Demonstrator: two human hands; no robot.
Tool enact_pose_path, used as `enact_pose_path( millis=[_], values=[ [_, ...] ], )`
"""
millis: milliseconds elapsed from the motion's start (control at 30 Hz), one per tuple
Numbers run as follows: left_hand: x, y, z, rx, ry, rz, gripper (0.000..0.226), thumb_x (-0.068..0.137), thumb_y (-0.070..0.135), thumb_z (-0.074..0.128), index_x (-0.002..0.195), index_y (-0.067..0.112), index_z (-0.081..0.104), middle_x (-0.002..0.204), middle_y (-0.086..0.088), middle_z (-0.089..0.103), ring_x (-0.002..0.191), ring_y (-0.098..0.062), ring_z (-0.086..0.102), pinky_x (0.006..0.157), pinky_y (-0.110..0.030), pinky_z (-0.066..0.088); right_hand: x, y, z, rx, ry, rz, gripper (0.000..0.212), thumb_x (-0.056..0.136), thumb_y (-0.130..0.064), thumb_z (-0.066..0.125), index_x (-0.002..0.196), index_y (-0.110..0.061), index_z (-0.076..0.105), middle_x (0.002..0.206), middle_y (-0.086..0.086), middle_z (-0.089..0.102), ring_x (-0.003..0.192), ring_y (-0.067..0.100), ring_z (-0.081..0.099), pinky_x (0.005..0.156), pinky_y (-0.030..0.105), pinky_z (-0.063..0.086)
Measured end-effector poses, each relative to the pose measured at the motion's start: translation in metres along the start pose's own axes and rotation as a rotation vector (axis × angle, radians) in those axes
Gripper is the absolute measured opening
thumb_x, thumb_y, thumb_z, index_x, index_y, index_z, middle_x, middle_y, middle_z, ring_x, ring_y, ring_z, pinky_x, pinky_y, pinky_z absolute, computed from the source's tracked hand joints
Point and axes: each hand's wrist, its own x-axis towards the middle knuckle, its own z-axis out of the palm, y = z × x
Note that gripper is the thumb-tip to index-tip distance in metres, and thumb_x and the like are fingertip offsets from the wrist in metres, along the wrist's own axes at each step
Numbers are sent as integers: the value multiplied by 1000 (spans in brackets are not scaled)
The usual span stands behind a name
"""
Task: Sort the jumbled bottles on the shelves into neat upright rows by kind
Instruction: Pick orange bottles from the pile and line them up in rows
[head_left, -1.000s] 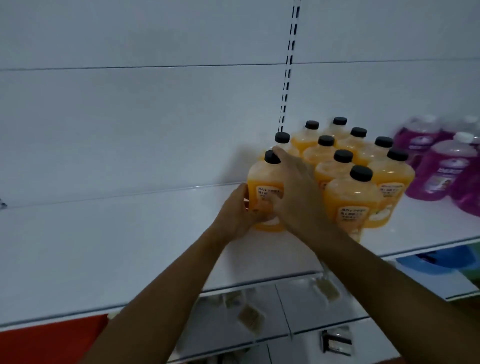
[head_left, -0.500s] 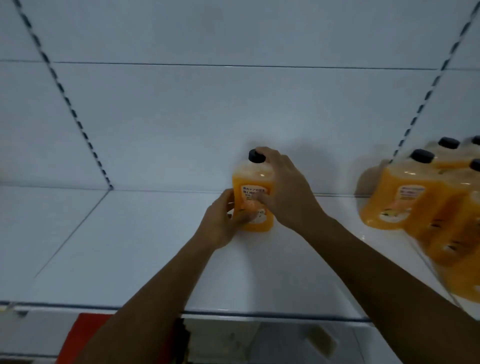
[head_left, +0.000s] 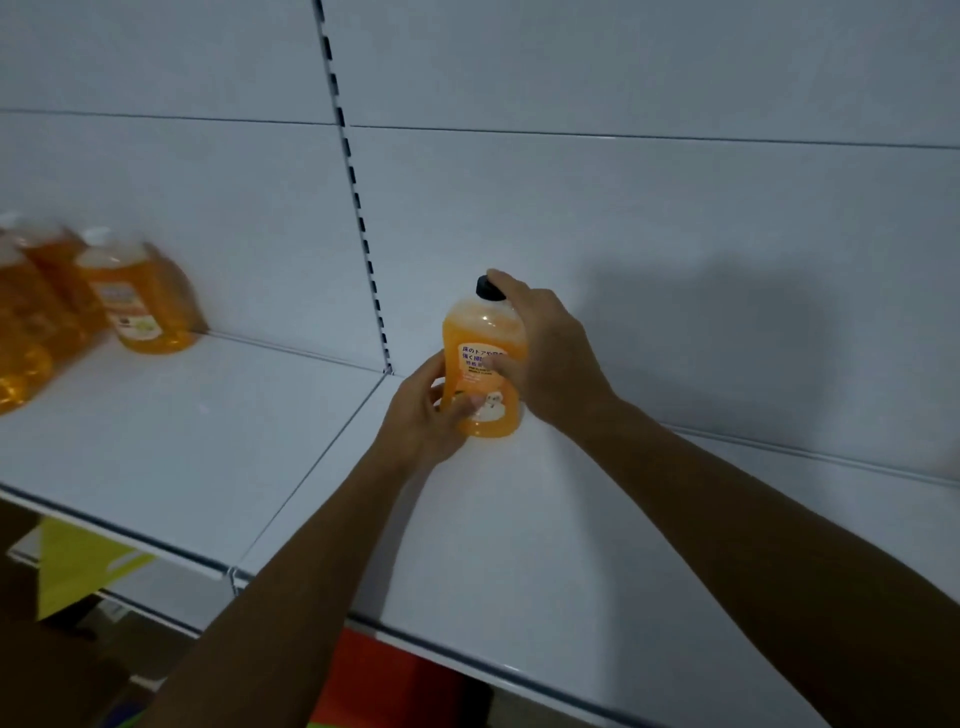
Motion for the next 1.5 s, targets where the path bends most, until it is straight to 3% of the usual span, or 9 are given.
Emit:
enact_pose_path(
  millis=[233, 433, 533, 667, 767, 1033, 1200, 1367, 1500],
  values=[
    [27, -24, 4, 92, 15, 3, 49, 85, 44, 60, 129, 23, 54, 118, 10, 65, 106, -5, 63, 90, -26, 54, 17, 11, 16, -33, -16, 19, 73, 79, -10, 67, 141, -32, 36, 133, -3, 51, 119, 18, 47, 98, 36, 44],
    [20, -21, 17, 294, 48, -56, 43, 94, 46, 54, 129, 21, 52, 117, 8, 65, 95, -9, 62, 81, -21, 51, 7, 3, 21, -144, 69, 91, 74, 88, -17, 65, 147, -39, 25, 139, -5, 44, 123, 23, 46, 87, 42, 48],
    [0, -12, 32, 525, 112, -162, 31, 93, 38, 59, 117, 19, 53, 106, 6, 62, 88, -11, 57, 74, -20, 41, 0, 1, 22, -184, 66, 89, 83, 88, -10, 62, 153, -32, 15, 151, -3, 35, 131, 25, 42, 98, 44, 46],
    [-43, -5, 51, 408, 282, -131, 39, 90, 32, 64, 124, 16, 52, 120, -2, 60, 105, -18, 57, 85, -26, 40, -26, 1, 7, 73, 32, 125, 88, 89, -15, 61, 154, -27, 2, 160, 5, 18, 146, 25, 19, 115, 49, 30],
    [-59, 9, 79, 364, 304, -105, 46, 93, 32, 59, 135, 19, 46, 137, -2, 54, 122, -23, 52, 101, -33, 40, -59, 7, -22, 188, 147, 202, 79, 92, -19, 61, 153, -23, 12, 157, 3, 26, 143, 25, 29, 111, 48, 36],
    [-65, 65, 236, 276, -162, 83, 51, 91, 31, 64, 137, 20, 46, 138, 5, 53, 120, -12, 53, 99, -28, 44, -150, 49, -172, -173, 300, 340, 67, 93, -23, 58, 151, -18, 25, 154, 2, 31, 142, 19, 26, 110, 28, 24],
    [-81, 98, 344, 152, -451, 149, 65, 89, 34, 67, 145, 19, 37, 146, 3, 46, 128, -15, 47, 106, -39, 43, -204, 74, -253, -433, 479, 465, 71, 88, -20, 63, 149, -16, 28, 158, 7, 21, 146, 25, 12, 111, 27, 10],
    [-73, 107, 393, 114, -577, 82, 101, 67, 59, 70, 147, 12, 29, 145, -6, 46, 130, -24, 47, 104, -48, 44, -232, 90, -270, -312, 510, 651, 80, 88, -15, 61, 152, -20, 14, 160, 9, 9, 147, 26, 5, 117, 37, 15],
    [-66, 108, 411, 75, -627, 29, 79, 82, 27, 71, 147, 14, 30, 134, 7, 47, 123, -15, 50, 105, -33, 43, -245, 97, -269, -303, 546, 690, 81, 89, -17, 62, 153, -16, 13, 158, 7, 15, 146, 24, 10, 117, 32, 14]
  ],
)
